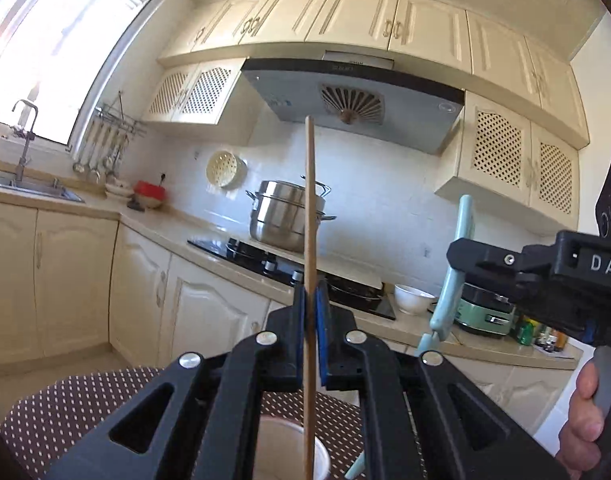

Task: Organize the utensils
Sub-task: 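Lower the chopstick and knife into the pink cup and open both tools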

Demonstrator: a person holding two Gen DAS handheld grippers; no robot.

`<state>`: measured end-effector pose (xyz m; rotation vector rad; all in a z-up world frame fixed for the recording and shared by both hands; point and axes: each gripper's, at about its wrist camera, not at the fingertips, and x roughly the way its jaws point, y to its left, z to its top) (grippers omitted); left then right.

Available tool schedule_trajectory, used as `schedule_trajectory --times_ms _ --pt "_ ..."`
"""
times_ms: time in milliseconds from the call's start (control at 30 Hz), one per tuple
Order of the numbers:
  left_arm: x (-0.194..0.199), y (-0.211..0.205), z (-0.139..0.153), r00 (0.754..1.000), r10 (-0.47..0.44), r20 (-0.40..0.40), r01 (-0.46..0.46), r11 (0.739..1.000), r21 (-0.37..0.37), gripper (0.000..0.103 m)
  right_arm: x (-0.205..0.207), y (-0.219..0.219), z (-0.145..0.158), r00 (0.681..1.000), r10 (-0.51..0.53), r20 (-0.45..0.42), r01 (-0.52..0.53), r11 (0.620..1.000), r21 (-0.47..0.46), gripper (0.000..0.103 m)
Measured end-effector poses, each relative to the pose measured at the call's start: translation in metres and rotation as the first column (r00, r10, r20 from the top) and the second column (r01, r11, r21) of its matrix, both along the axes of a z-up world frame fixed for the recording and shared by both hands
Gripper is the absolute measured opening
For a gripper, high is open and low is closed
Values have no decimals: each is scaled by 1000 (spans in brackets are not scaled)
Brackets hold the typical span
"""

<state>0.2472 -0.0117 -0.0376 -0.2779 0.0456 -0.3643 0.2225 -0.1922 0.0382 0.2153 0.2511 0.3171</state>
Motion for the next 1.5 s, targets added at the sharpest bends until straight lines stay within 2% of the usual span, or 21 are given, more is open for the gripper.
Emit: schedule_trajectory --times_ms 67,267,433,633,667,700,767,900,1000,1233,1400,1500 --pt "6 -1 -2 999 34 15 -34 999 26 5 10 6 -4 1000 -8 4 8 1000 -7 21" --pt "28 4 -17 999 44 -14 -44 999 14 5 36 20 -33 999 -11 -44 10 1000 -28 21" --pt "28 6 -32 997 57 -44 -55 998 40 5 41 26 -54 997 -17 -70 13 998 -58 21" --pt "29 7 -39 994 52 -99 -44 995 84 7 40 28 -65 996 -36 -80 30 997 -73 21" --pt "28 7 -42 993 51 -106 -42 995 86 11 39 29 -66 996 -36 -83 30 997 -75 21" --pt "27 9 -42 992 49 -115 -39 996 83 23 39 29 -67 996 -37 -84 30 997 -74 21" --pt "23 11 -43 991 66 -118 -56 995 84 33 38 30 -68 996 -37 -86 31 996 -80 21" --pt "16 17 -40 987 82 -139 -68 993 100 48 34 32 -69 995 -41 -86 34 996 -80 21" --pt "8 24 -37 982 110 -151 -95 990 108 54 31 34 -68 996 -42 -83 35 996 -83 21" --pt "-4 33 -34 975 149 -164 -128 983 130 55 26 41 -68 995 -48 -86 41 995 -87 22" --pt "-14 40 -31 972 161 -171 -139 981 137 61 22 42 -70 993 -62 -101 52 994 -96 24" --pt "-22 43 -27 970 170 -176 -146 979 142 63 15 44 -67 994 -69 -88 60 993 -102 31"
